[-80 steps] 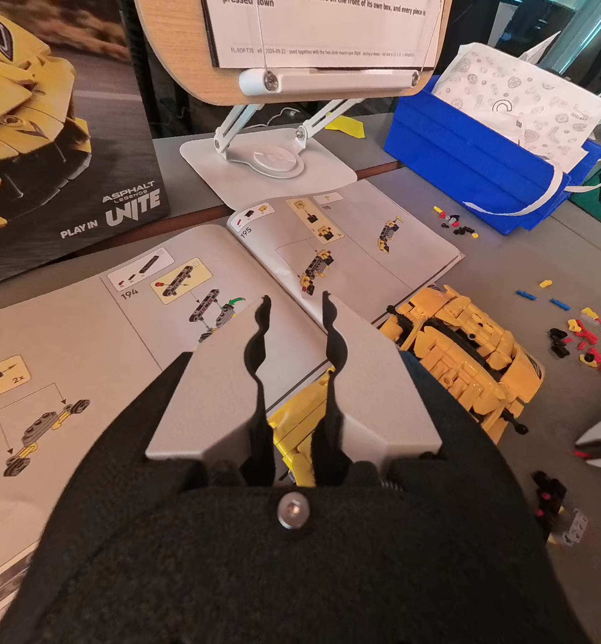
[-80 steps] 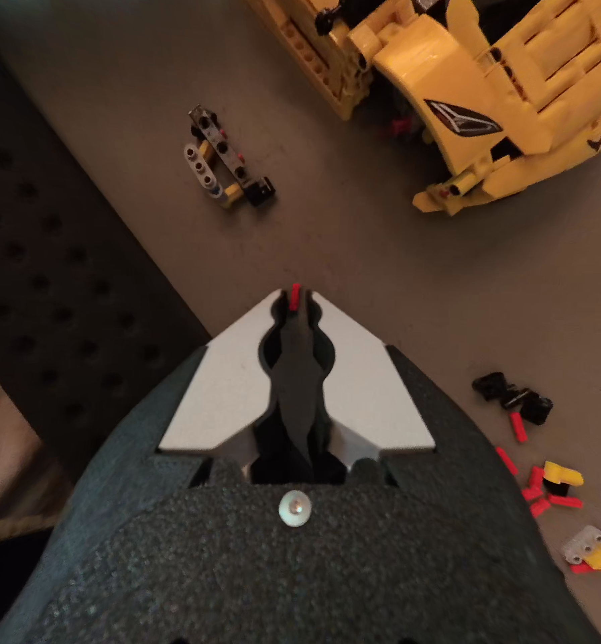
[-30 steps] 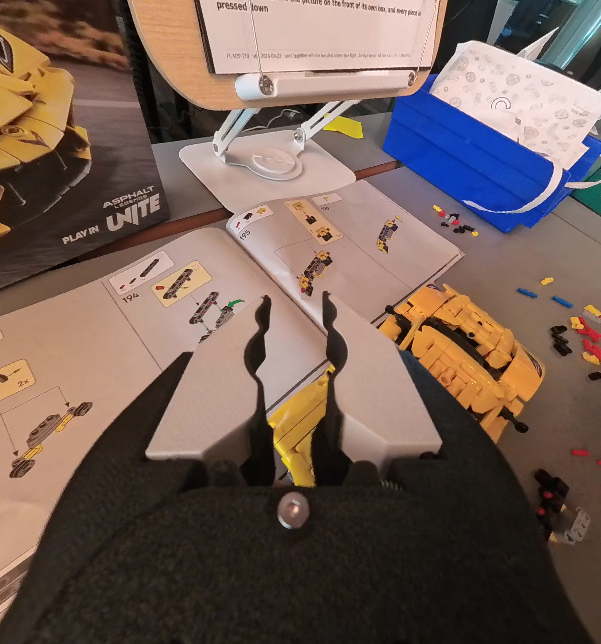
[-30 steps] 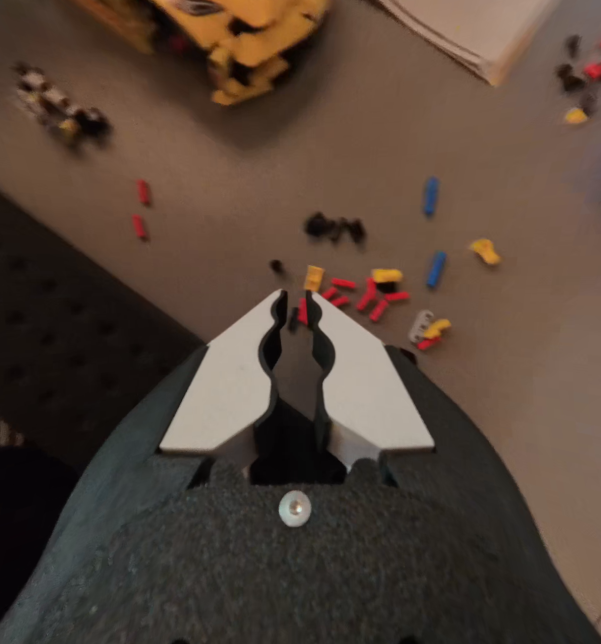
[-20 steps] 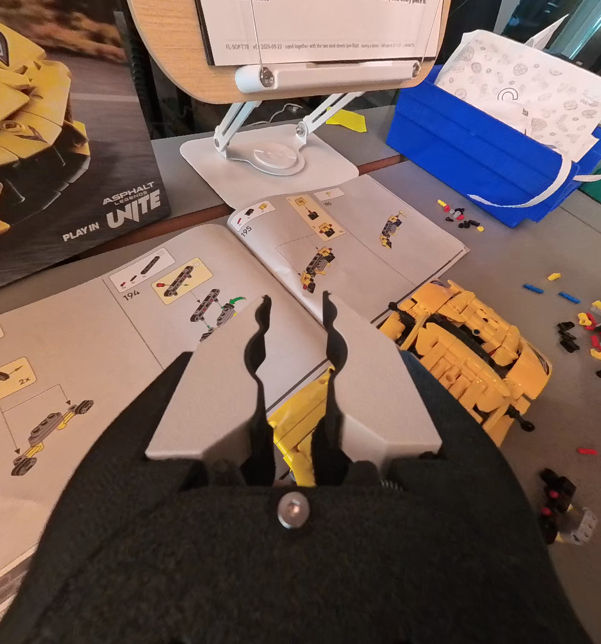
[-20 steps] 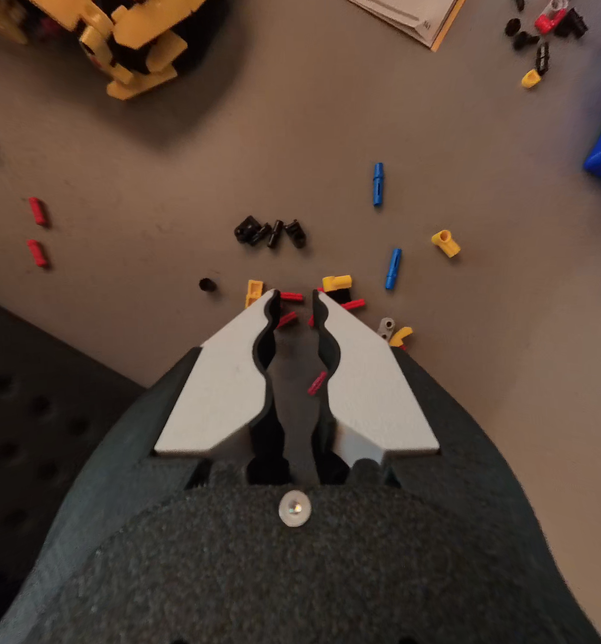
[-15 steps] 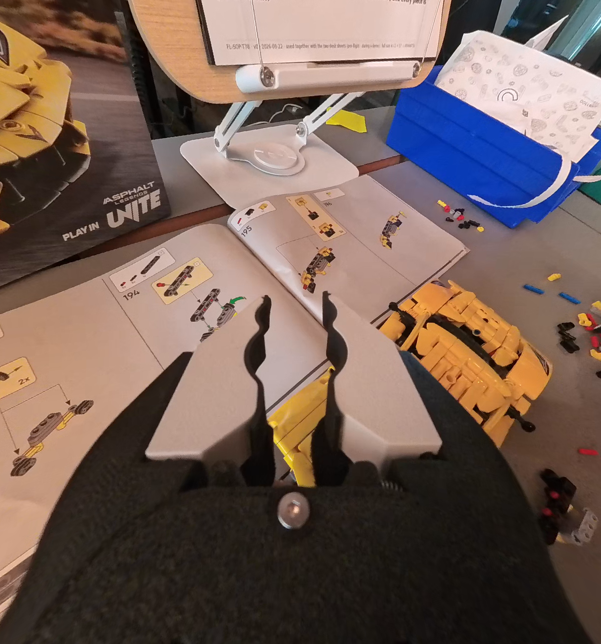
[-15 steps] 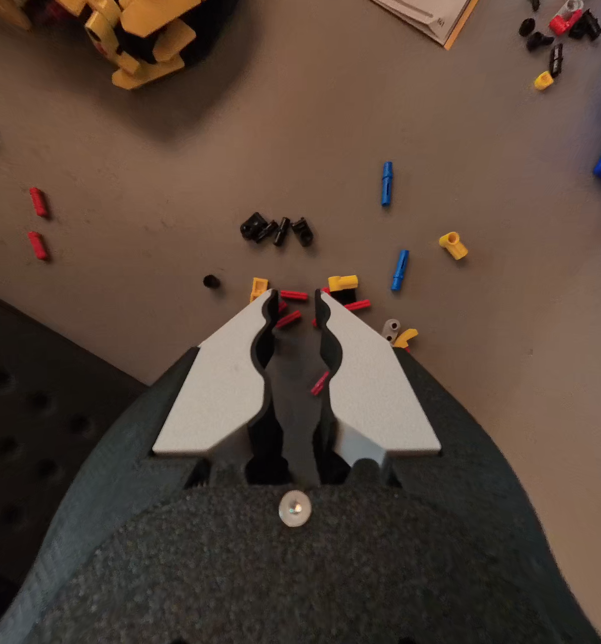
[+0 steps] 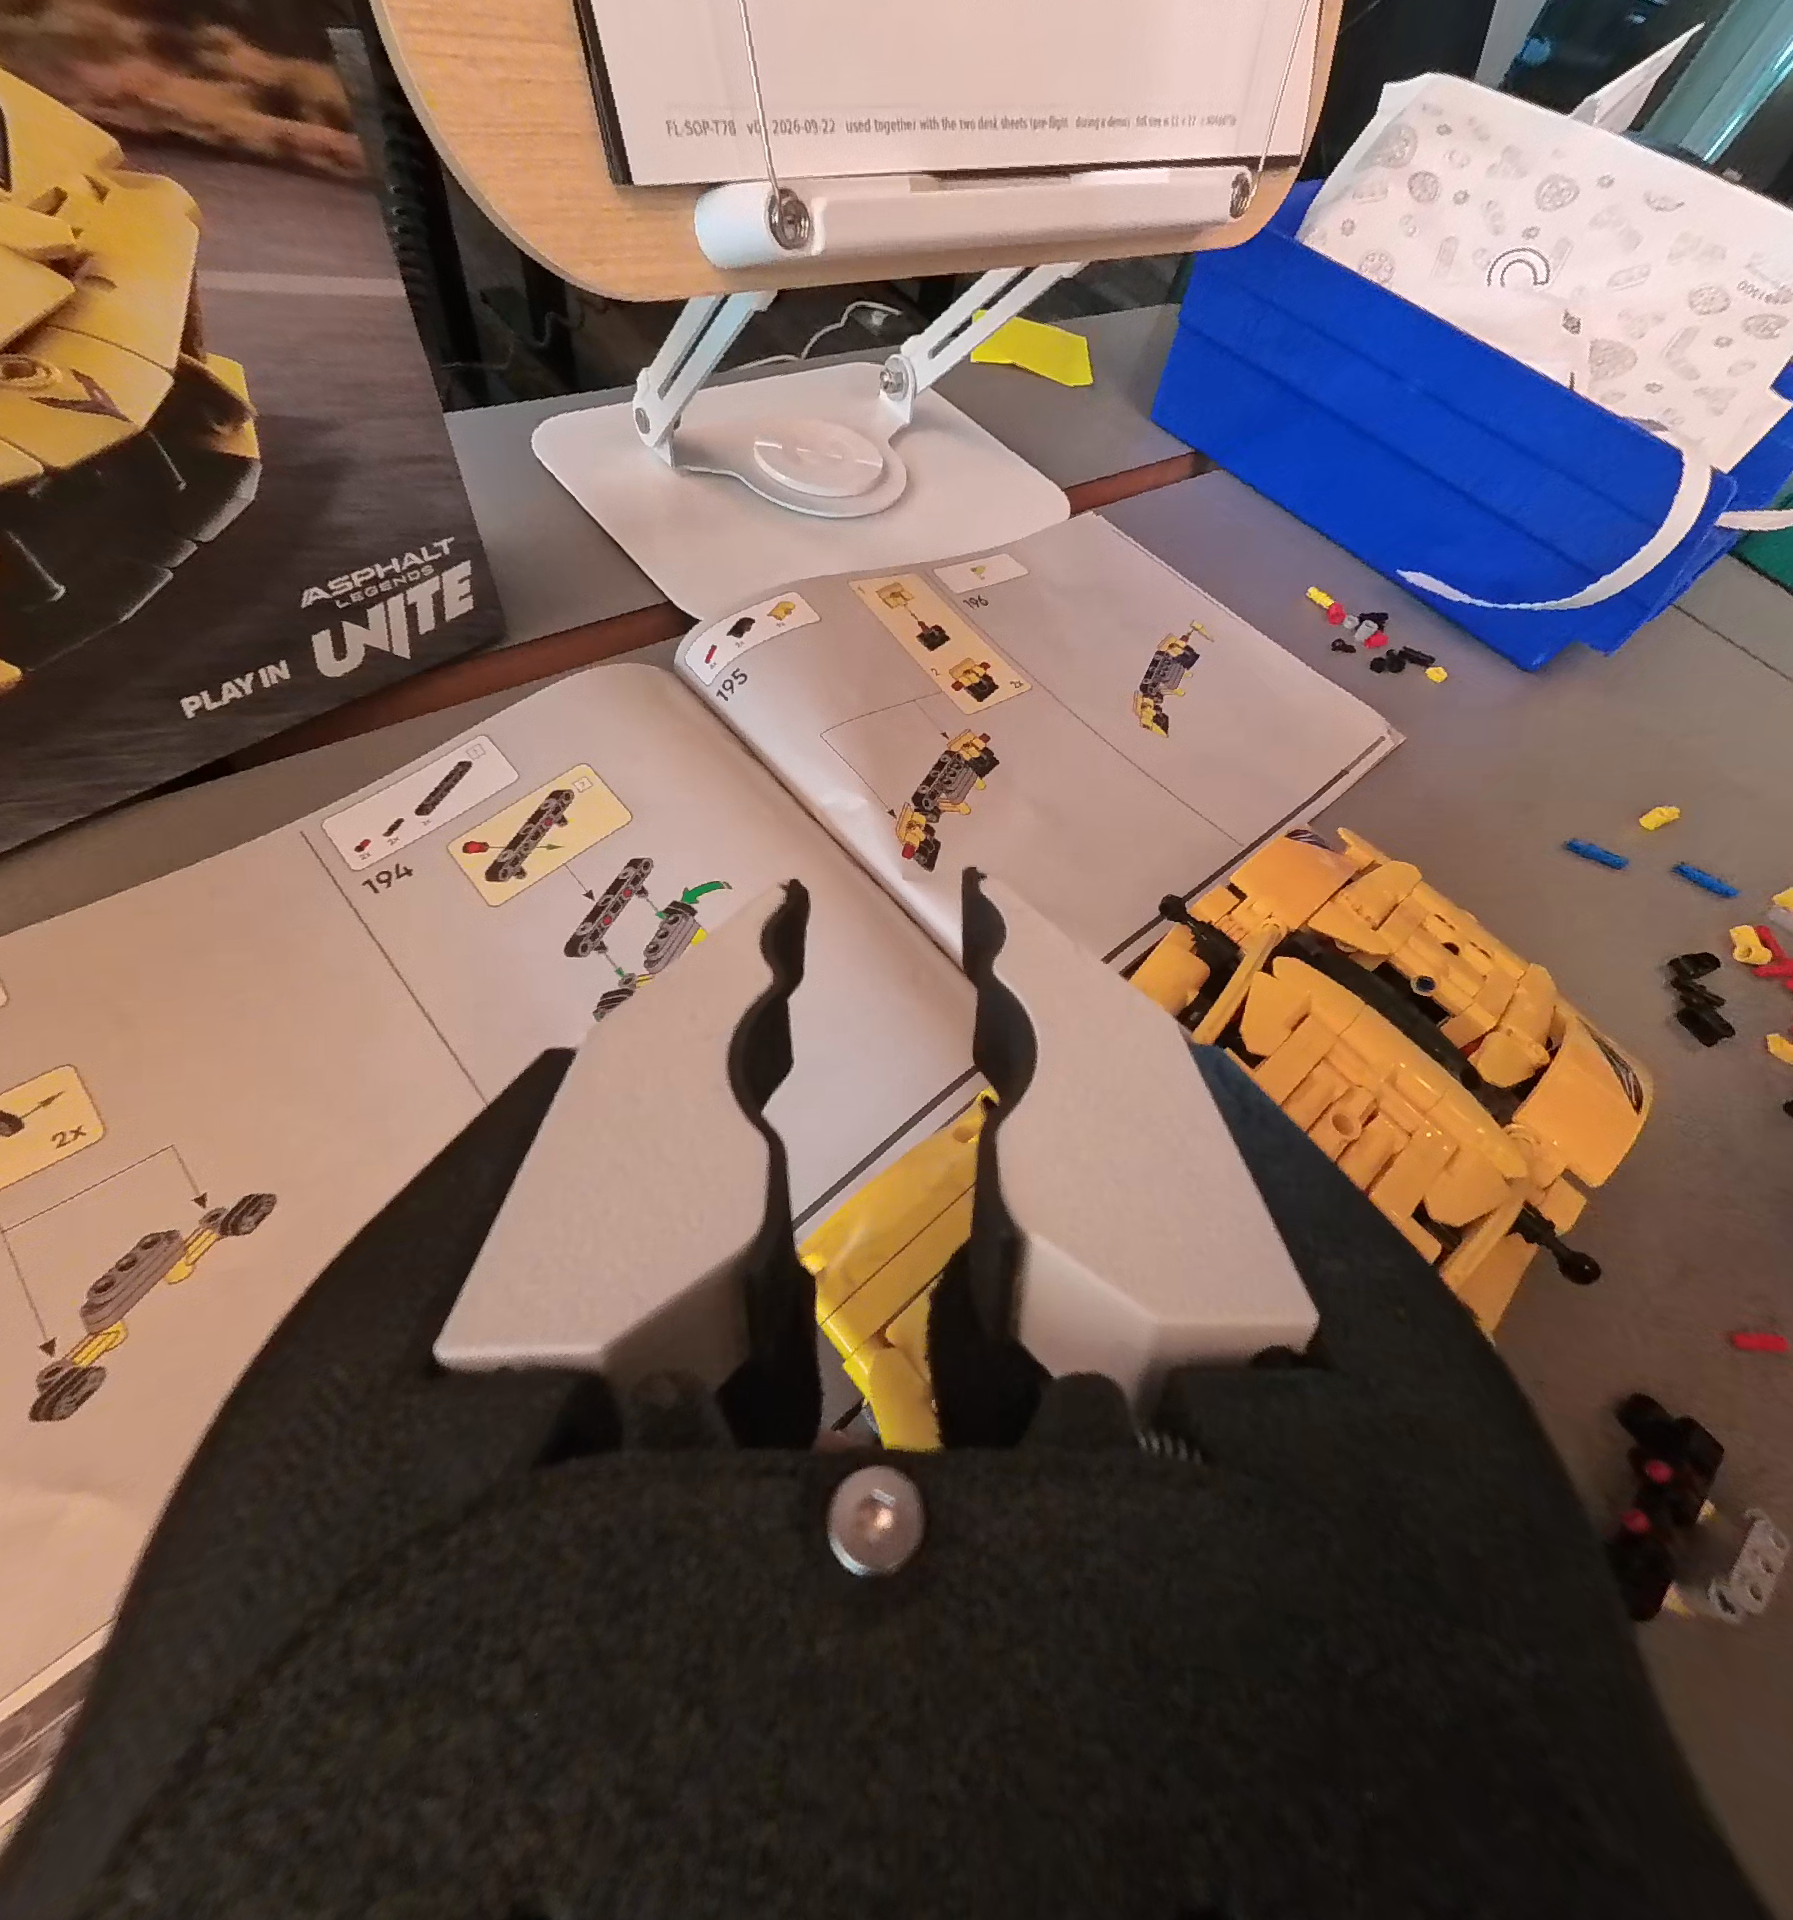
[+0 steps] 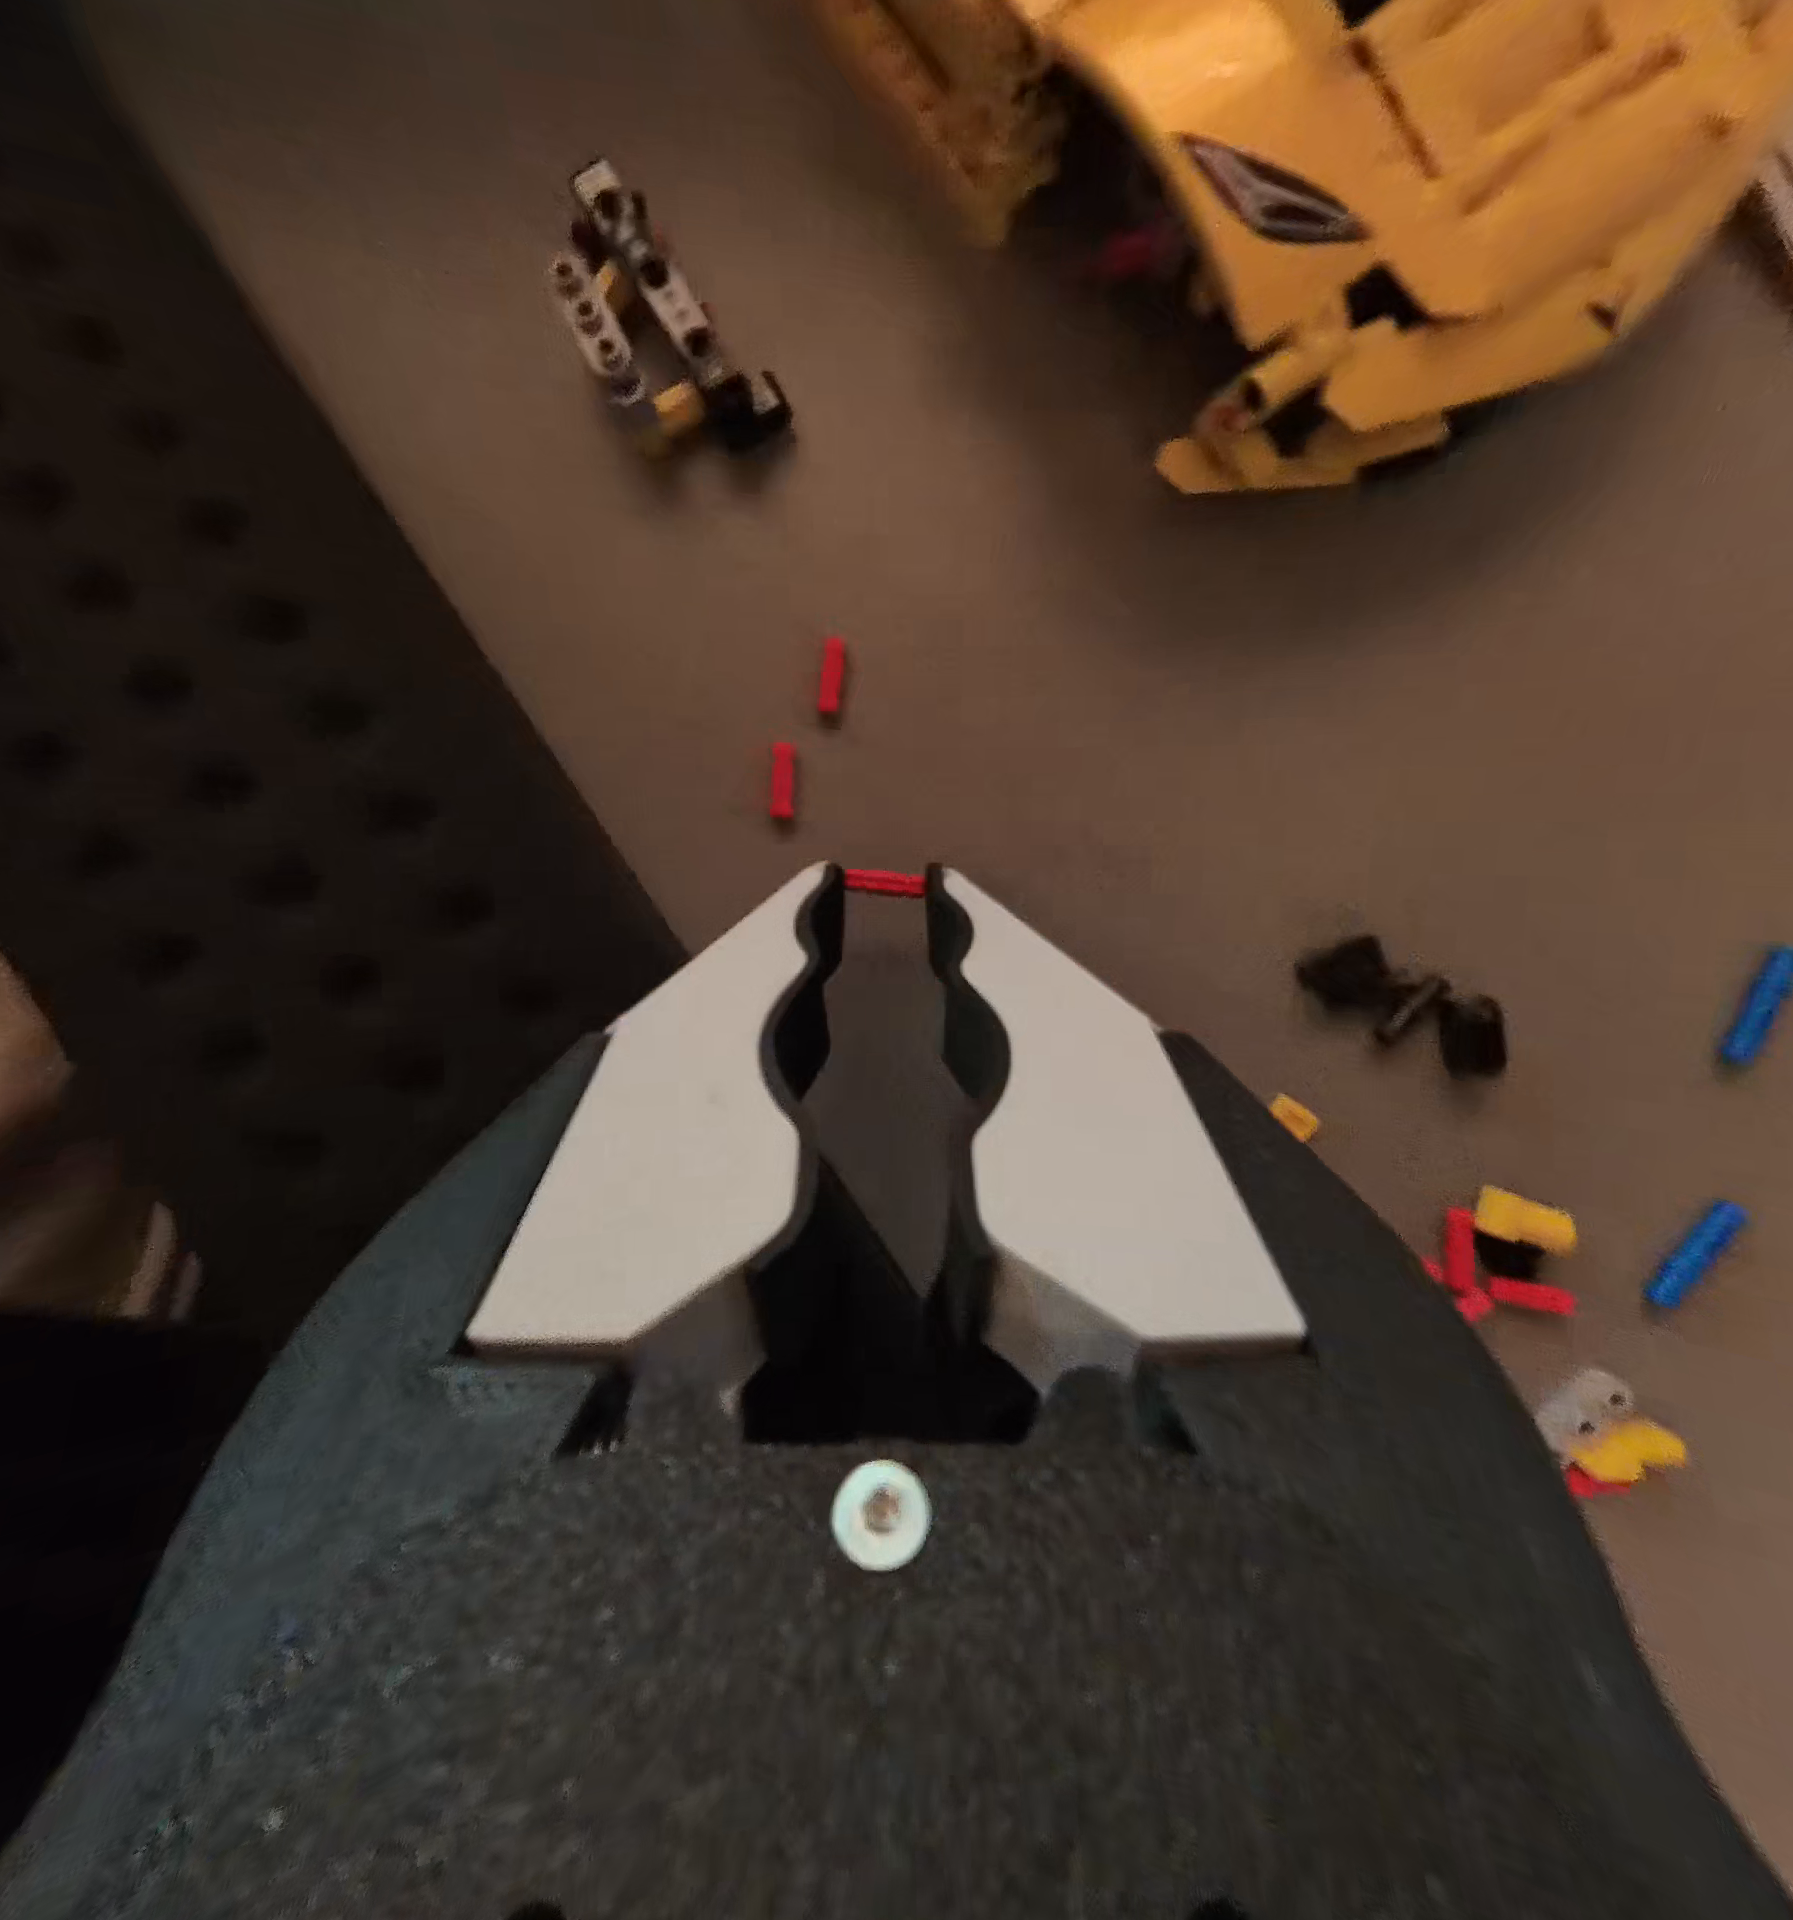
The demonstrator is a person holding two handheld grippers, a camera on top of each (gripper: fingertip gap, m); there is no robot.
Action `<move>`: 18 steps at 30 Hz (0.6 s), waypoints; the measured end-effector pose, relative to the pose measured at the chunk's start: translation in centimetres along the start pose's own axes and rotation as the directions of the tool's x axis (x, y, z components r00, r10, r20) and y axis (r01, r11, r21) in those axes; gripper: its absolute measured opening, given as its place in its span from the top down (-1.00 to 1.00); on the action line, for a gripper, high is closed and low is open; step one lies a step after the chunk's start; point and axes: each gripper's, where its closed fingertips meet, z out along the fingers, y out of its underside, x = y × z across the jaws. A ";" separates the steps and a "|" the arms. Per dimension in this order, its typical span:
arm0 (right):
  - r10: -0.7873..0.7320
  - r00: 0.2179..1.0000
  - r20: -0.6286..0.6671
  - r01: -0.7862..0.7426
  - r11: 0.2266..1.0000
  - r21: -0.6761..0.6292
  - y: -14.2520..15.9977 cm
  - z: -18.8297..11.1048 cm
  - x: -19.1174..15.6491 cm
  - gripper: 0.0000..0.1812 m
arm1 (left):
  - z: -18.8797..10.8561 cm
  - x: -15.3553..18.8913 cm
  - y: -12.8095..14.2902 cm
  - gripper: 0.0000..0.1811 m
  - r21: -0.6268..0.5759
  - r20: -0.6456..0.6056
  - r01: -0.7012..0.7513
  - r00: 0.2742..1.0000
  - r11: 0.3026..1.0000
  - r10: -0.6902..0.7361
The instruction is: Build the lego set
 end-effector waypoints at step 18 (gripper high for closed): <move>0.242 0.941 -0.236 -0.239 0.970 0.040 5.5 -5.0 7.0 0.81 | 0.0 0.1 0.0 0.68 0.000 -0.002 -0.002 1.000 1.000 0.002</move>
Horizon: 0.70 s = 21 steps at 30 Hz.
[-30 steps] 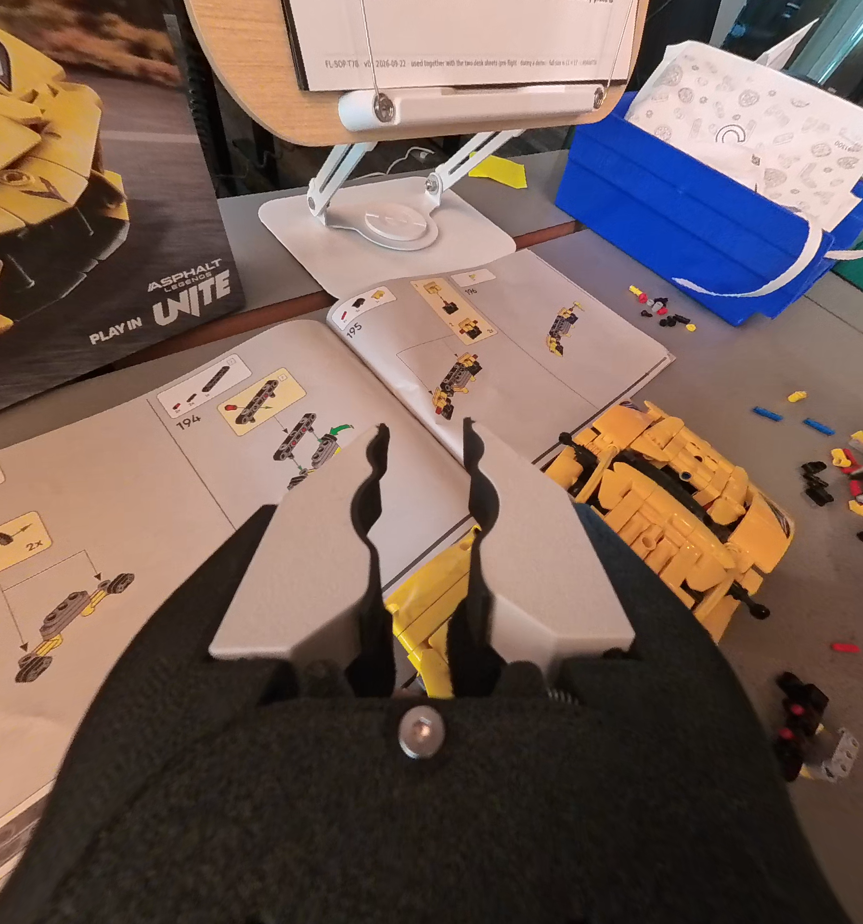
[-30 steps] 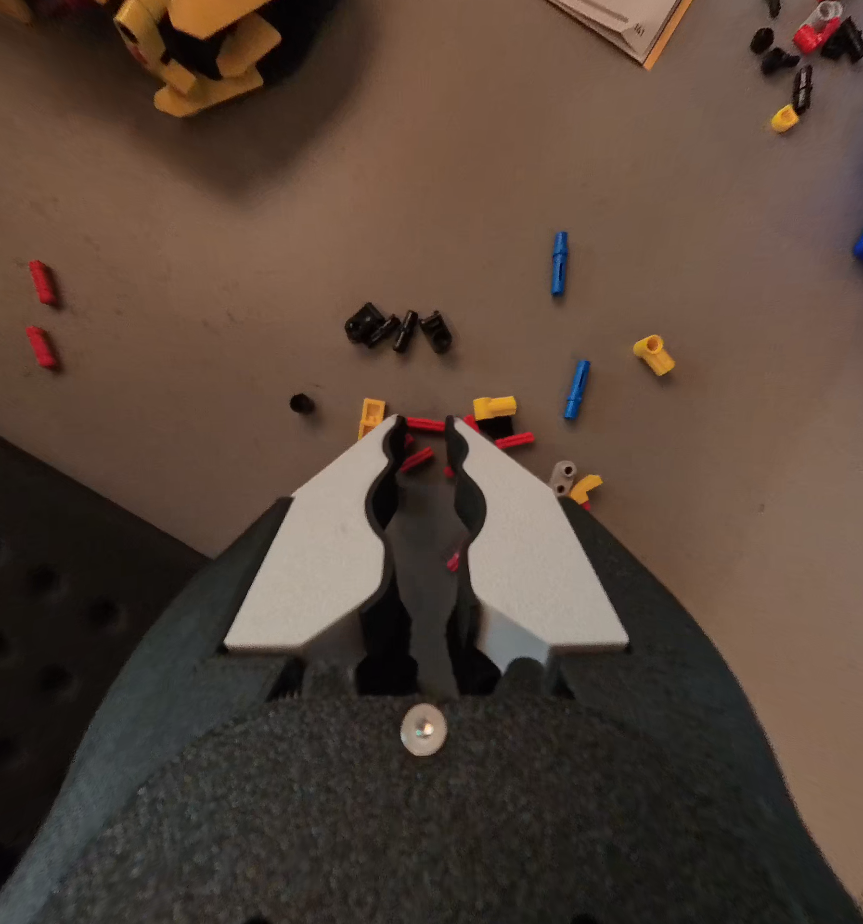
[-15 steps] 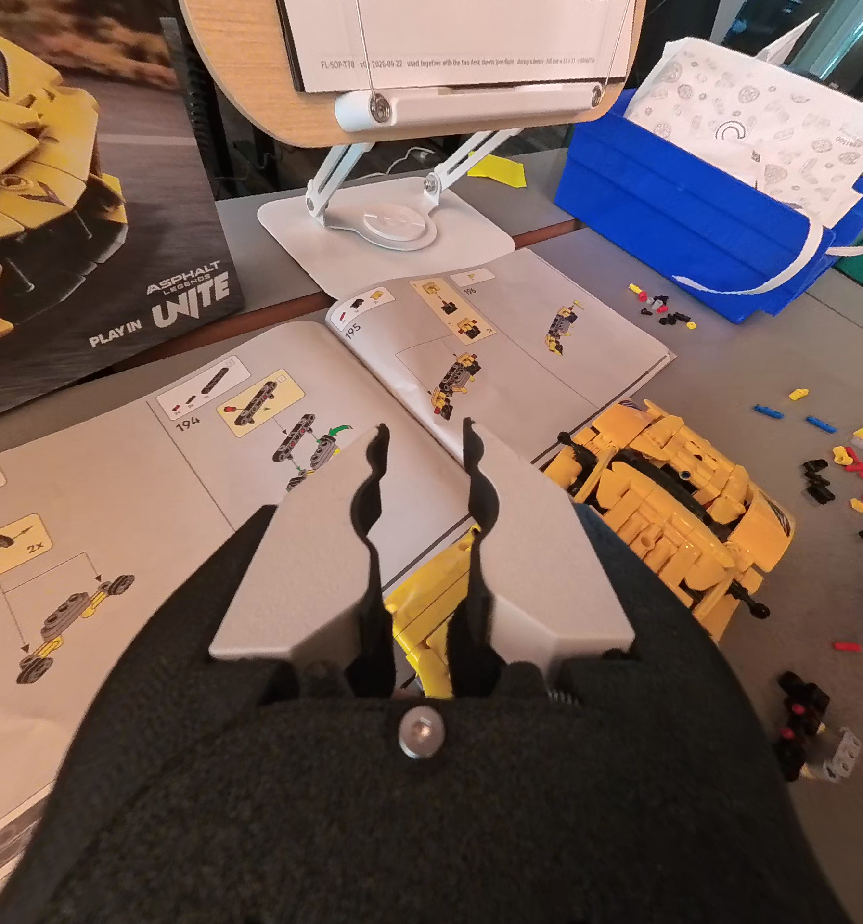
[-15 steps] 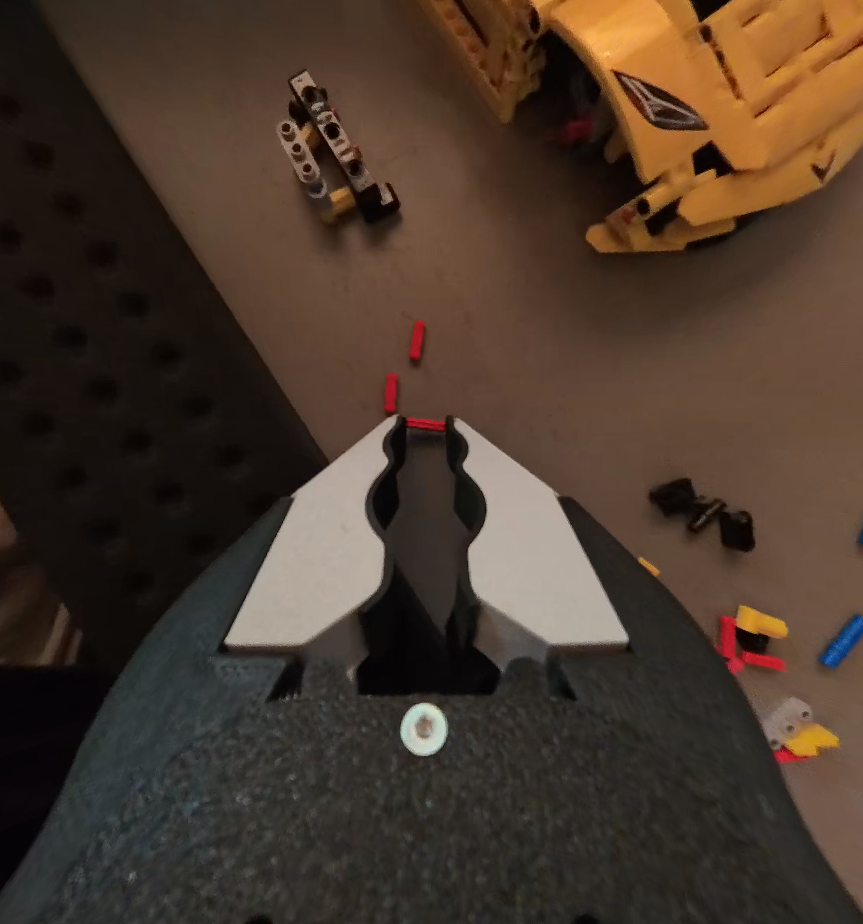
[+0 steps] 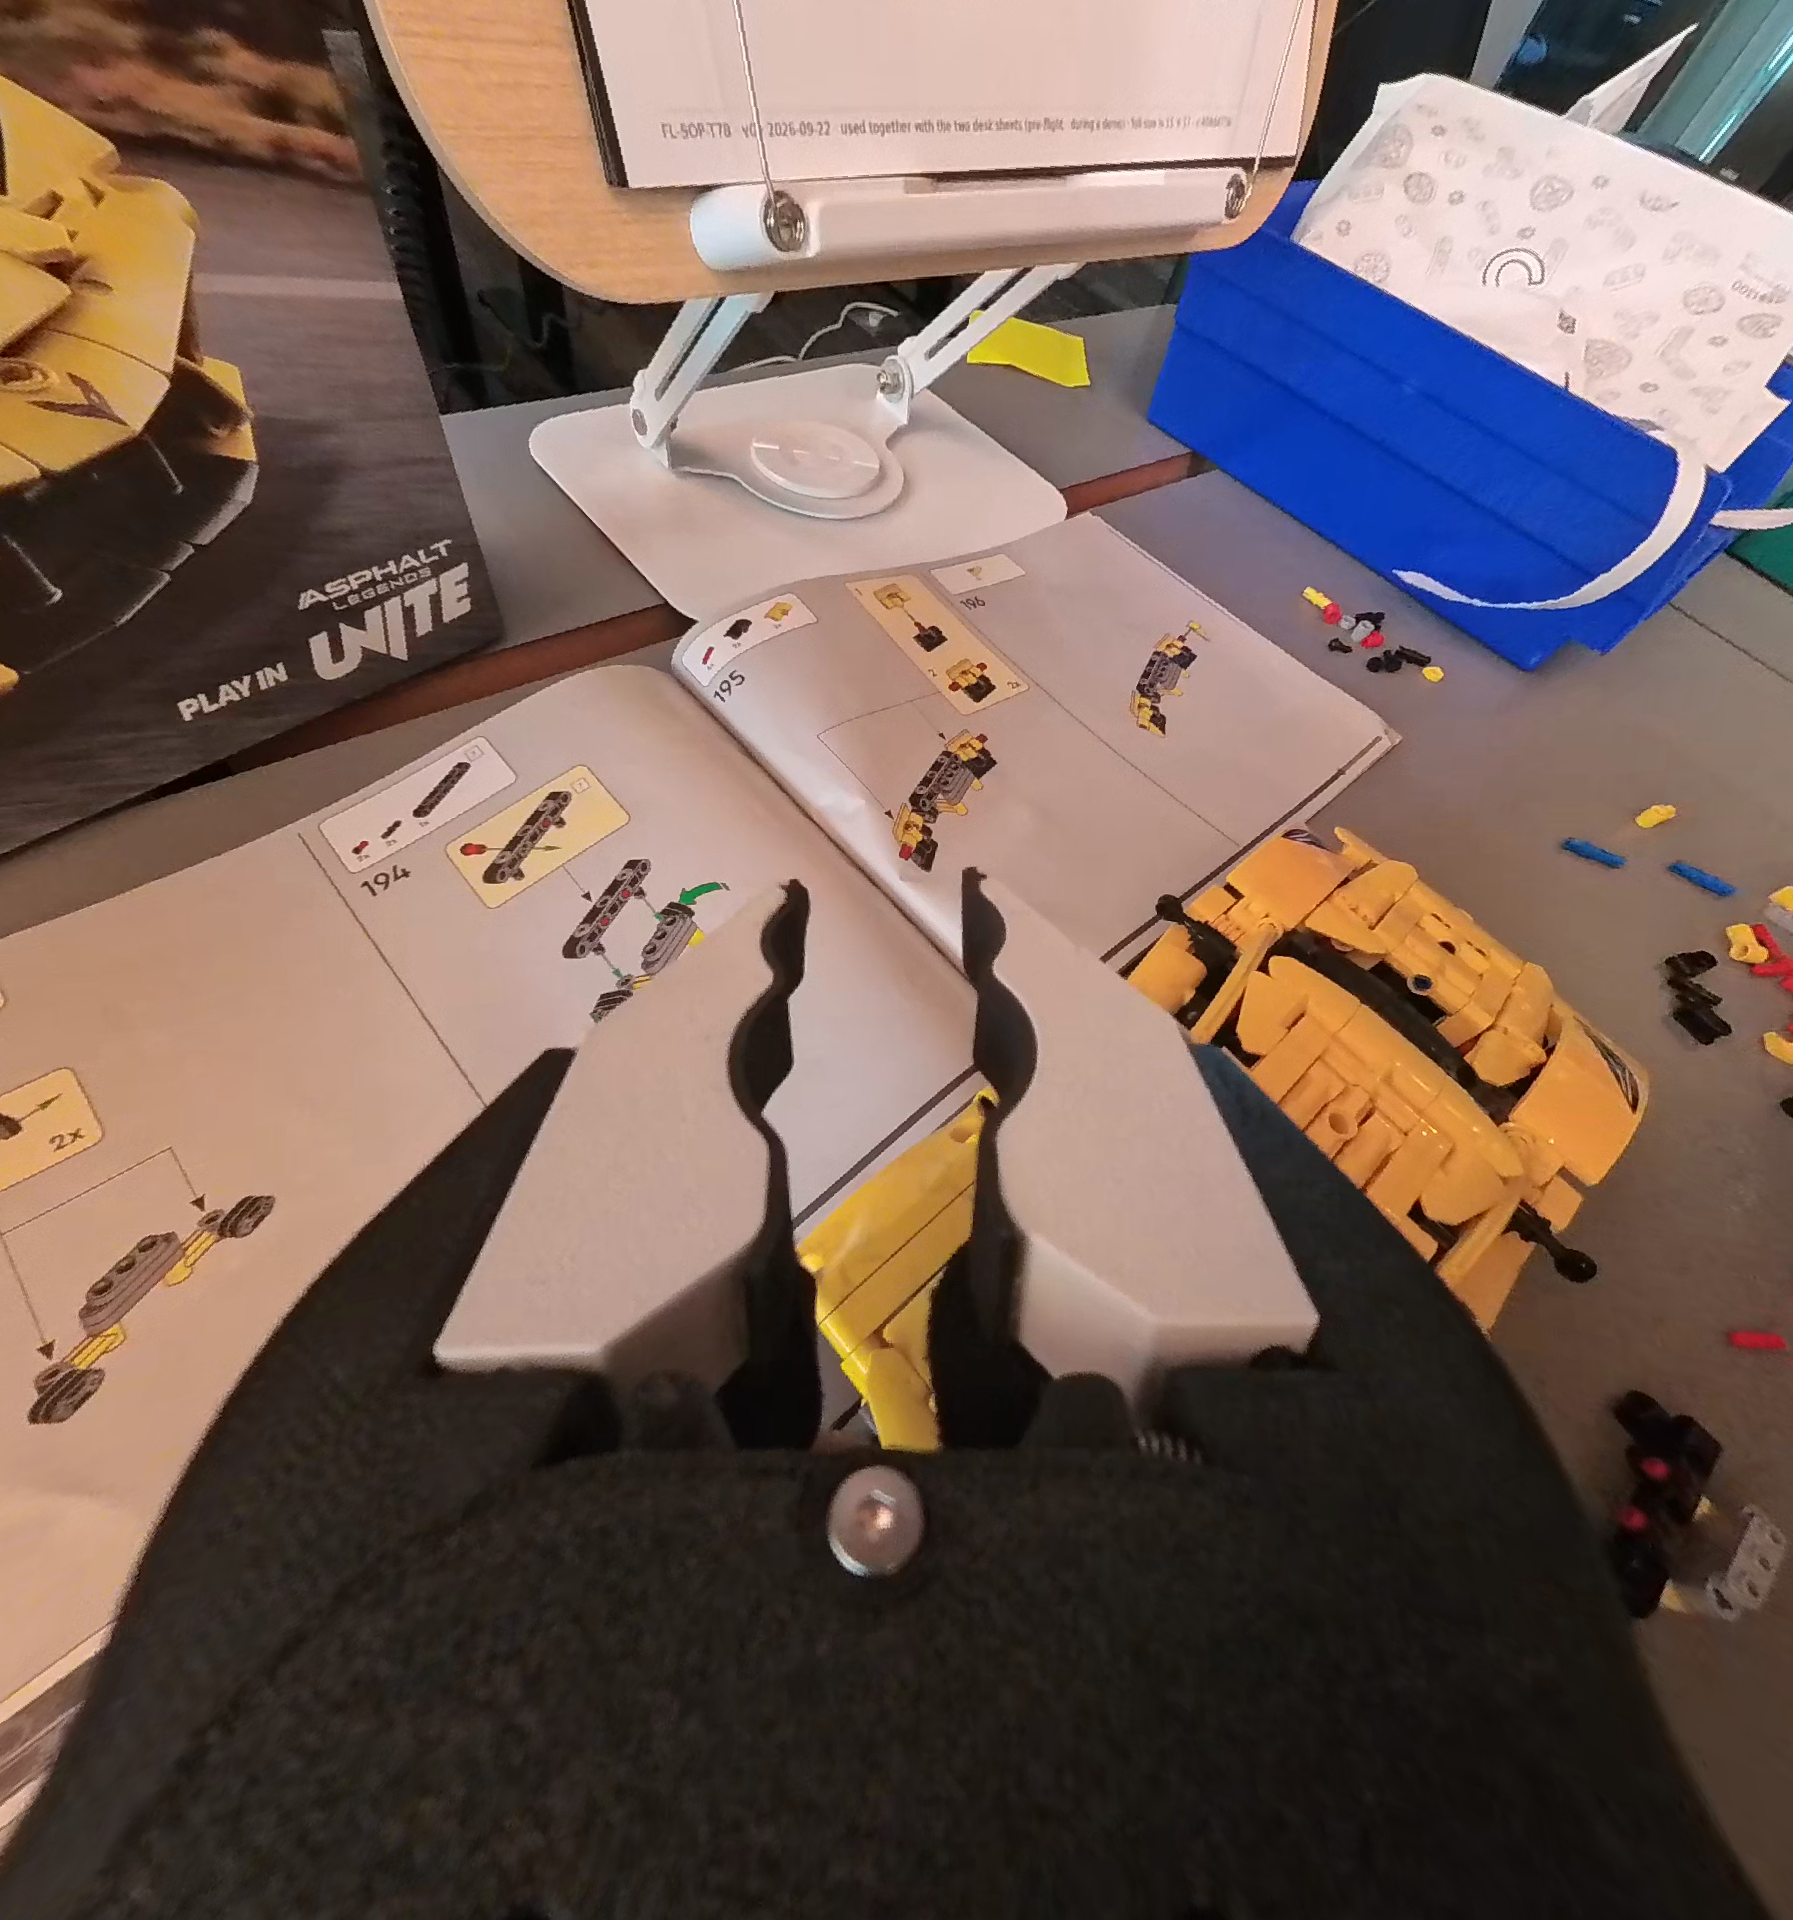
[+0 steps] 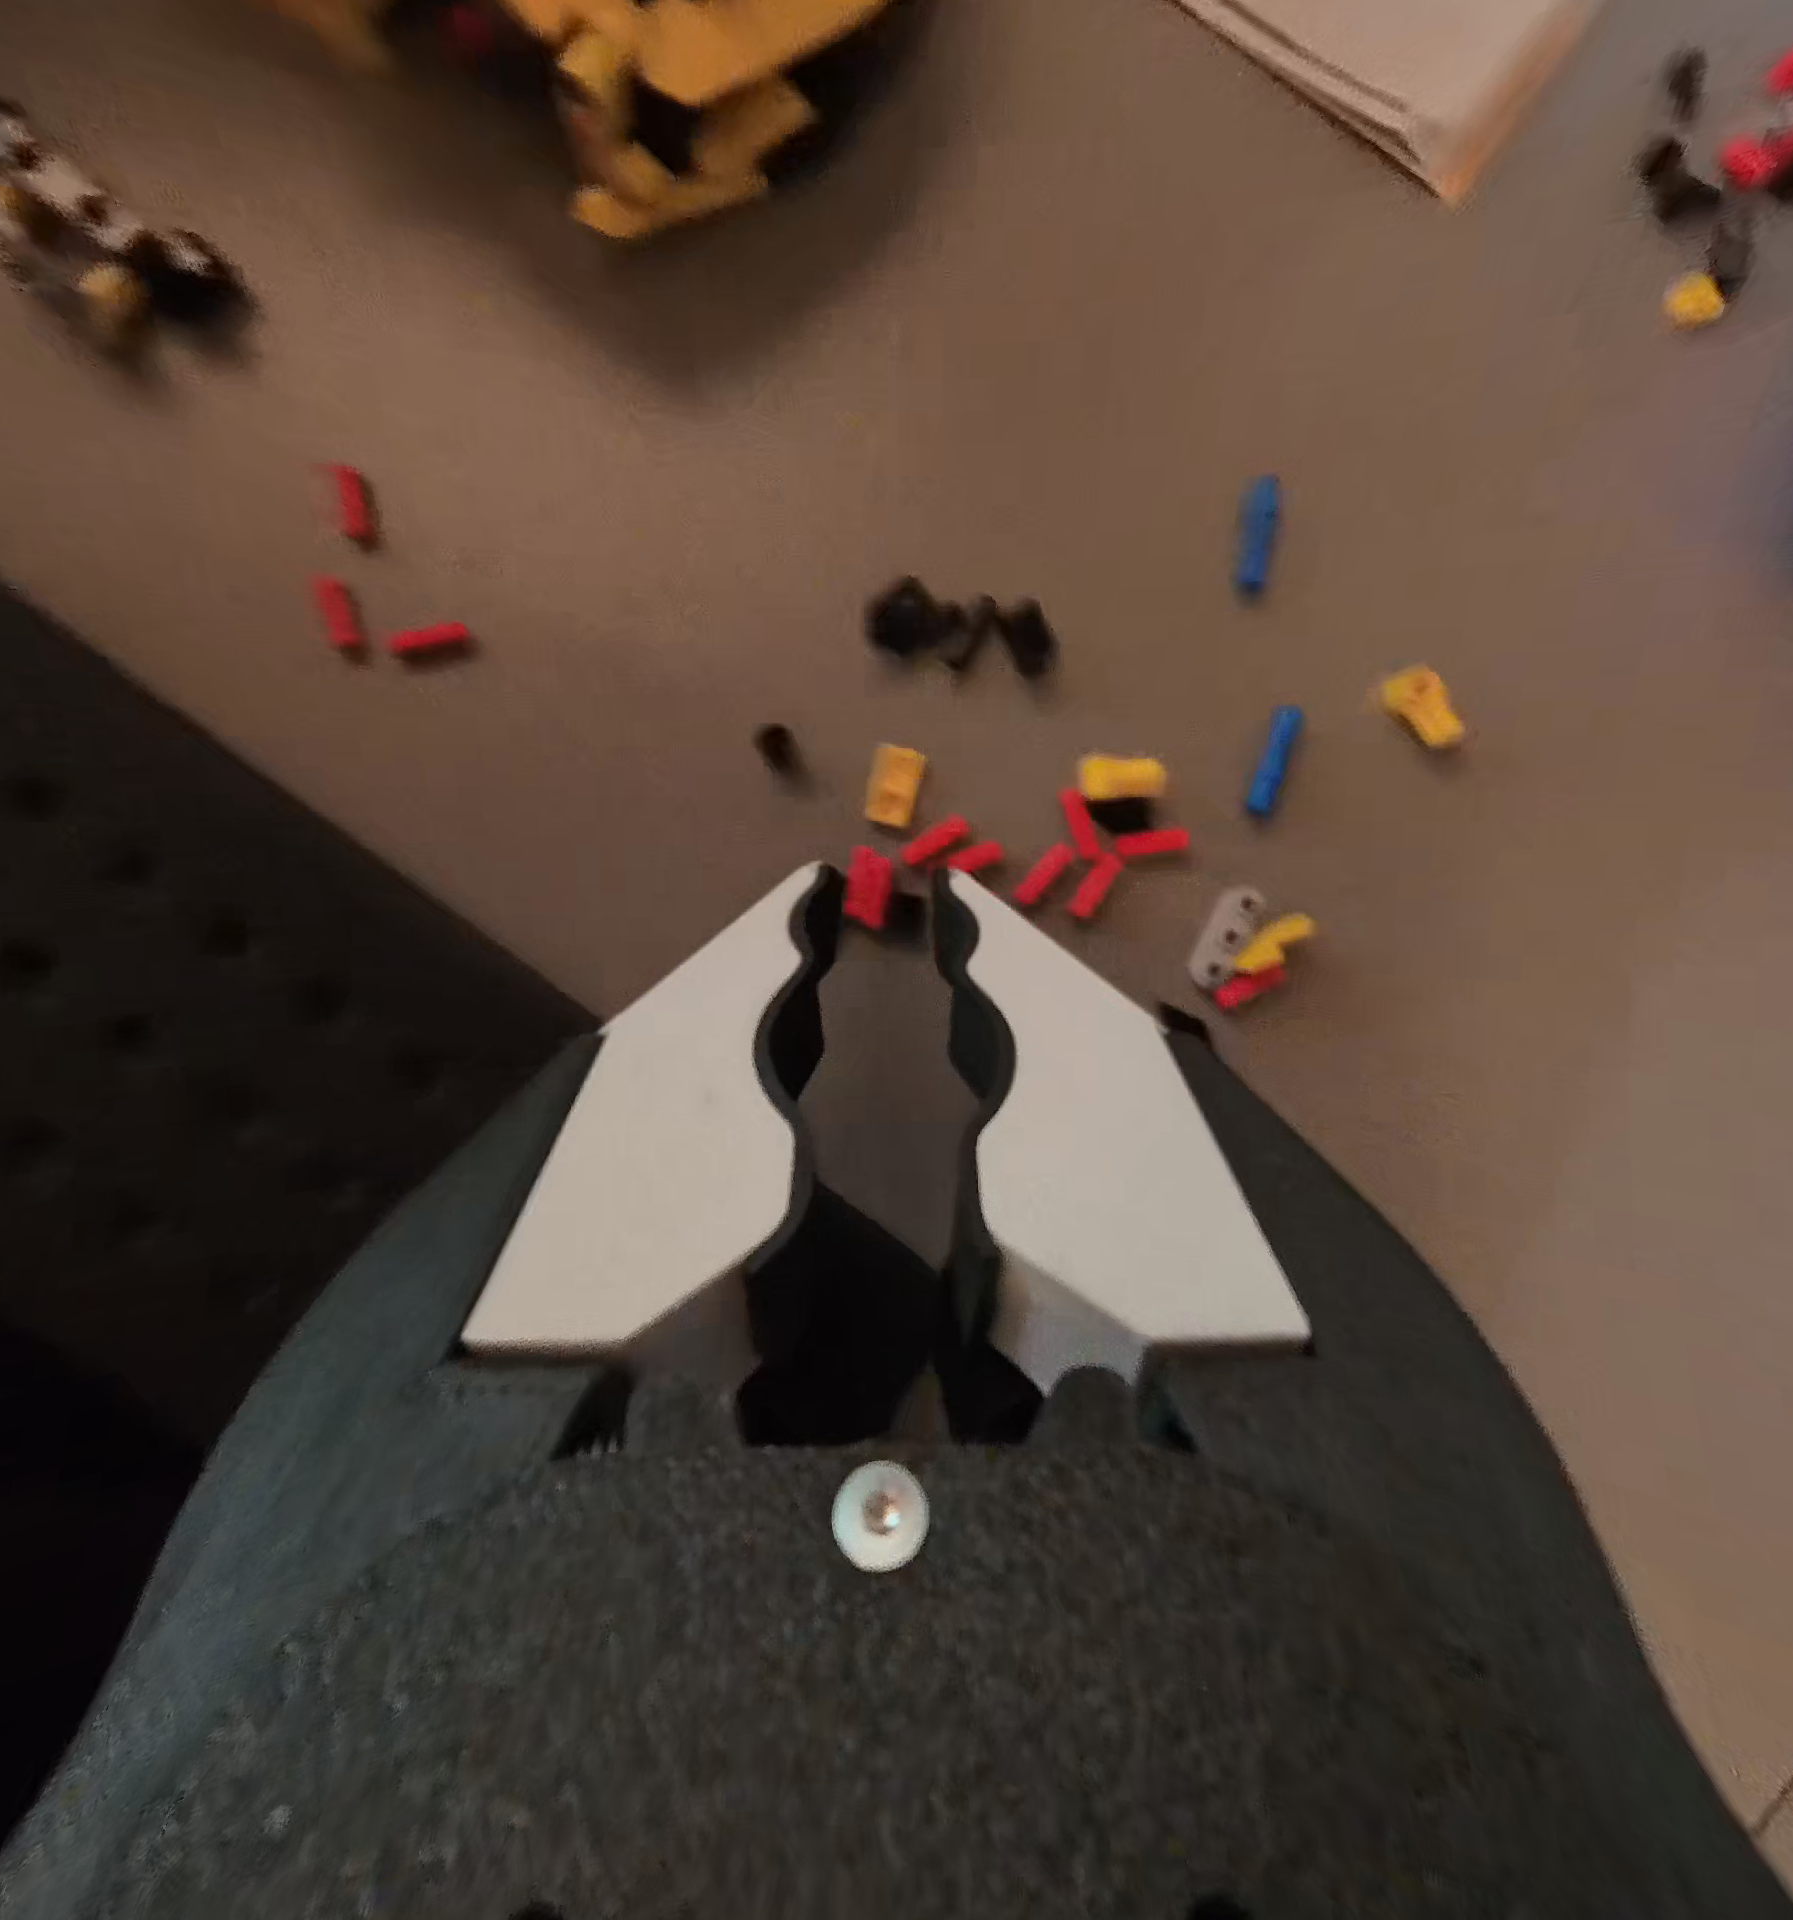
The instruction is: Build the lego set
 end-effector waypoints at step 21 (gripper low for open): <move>0.042 0.996 -0.074 -0.046 0.997 -0.056 0.9 2.0 2.3 0.96 | 0.3 -0.2 0.4 0.68 -0.015 0.009 -0.004 1.000 1.000 0.004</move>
